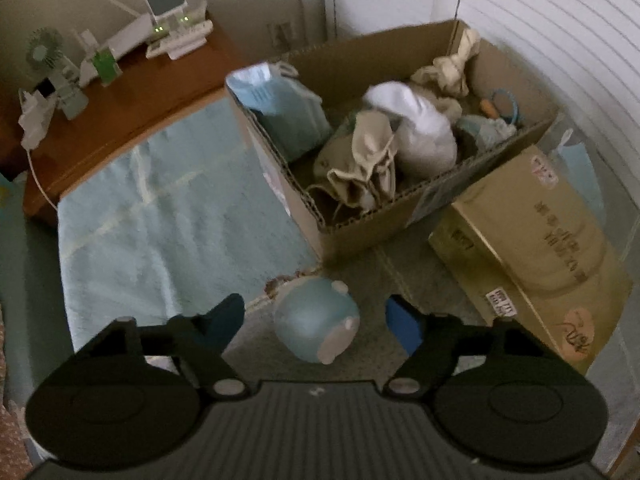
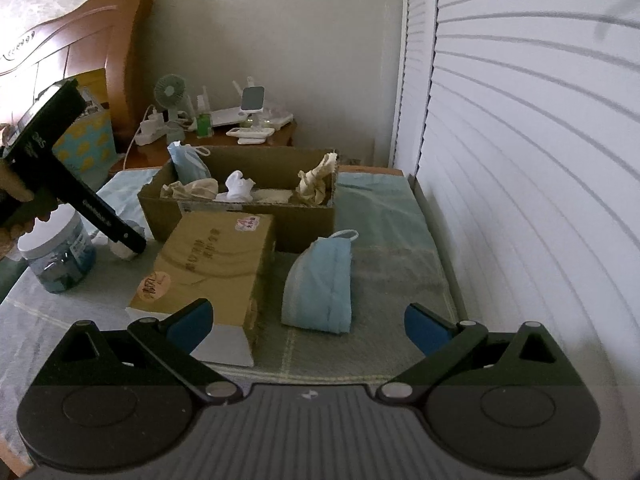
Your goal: Organize soft objects
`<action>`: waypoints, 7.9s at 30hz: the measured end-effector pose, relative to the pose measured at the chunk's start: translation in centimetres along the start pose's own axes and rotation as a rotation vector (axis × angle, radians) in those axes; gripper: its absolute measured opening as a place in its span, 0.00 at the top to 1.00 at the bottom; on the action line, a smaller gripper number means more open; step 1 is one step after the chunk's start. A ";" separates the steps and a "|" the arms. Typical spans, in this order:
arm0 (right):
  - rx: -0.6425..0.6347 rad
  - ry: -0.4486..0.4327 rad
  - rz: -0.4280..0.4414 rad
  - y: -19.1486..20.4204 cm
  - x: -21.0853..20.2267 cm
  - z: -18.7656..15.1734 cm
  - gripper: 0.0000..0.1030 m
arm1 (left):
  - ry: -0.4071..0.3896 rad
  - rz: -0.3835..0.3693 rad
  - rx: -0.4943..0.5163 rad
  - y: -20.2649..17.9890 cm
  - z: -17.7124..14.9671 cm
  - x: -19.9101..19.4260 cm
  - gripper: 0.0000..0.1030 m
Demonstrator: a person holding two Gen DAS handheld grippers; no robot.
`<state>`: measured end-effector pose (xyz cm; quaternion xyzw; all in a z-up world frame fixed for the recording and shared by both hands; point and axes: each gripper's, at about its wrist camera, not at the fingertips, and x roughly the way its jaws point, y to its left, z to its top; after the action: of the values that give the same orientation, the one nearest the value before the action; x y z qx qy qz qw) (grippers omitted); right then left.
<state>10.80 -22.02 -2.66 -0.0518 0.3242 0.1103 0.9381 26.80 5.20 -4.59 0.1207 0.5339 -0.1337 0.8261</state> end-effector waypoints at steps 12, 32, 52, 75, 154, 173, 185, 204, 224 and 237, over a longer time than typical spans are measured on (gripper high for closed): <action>0.017 0.010 -0.005 -0.7 0.6 -0.2 0.00 | 0.016 -0.019 -0.001 0.0 -0.1 0.9 0.55; 0.025 -0.008 -0.008 -1.3 0.3 0.0 0.00 | -0.091 -0.098 0.067 -4.5 -3.8 -4.3 0.56; -0.053 0.080 -0.068 -2.6 6.4 -1.3 0.04 | -0.135 -0.155 0.116 -6.5 -7.3 -5.6 0.56; -0.053 0.027 -0.037 -3.5 7.0 -0.6 0.25 | -0.135 -0.173 0.108 -6.6 -7.0 -5.2 0.56; -0.115 -0.088 0.058 -1.2 2.0 4.3 0.87 | -0.255 -0.209 0.067 -6.3 -9.1 -9.8 0.56; -0.182 -0.091 0.145 0.8 11.7 12.1 0.61 | -0.275 -0.189 -0.001 -4.3 -7.0 -8.6 0.56; -0.095 -0.128 0.104 0.4 6.6 7.8 0.00 | -0.329 -0.177 0.043 -4.7 -2.1 -8.4 0.56; -0.033 -0.126 0.064 -0.3 2.6 5.2 0.00 | -0.470 -0.057 -0.073 -3.7 8.2 -4.2 0.10; 0.118 0.110 -0.095 2.5 0.7 4.6 0.00 | -0.471 0.131 -0.277 -7.3 -7.1 -11.6 0.01; 0.093 0.082 -0.099 4.5 -2.2 4.5 0.00 | -0.440 0.179 -0.328 -8.4 -9.5 -13.9 0.01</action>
<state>10.78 -17.27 2.12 -0.0286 0.3642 0.0465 0.9297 10.28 1.85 3.81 0.0001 0.3438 0.0050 0.9390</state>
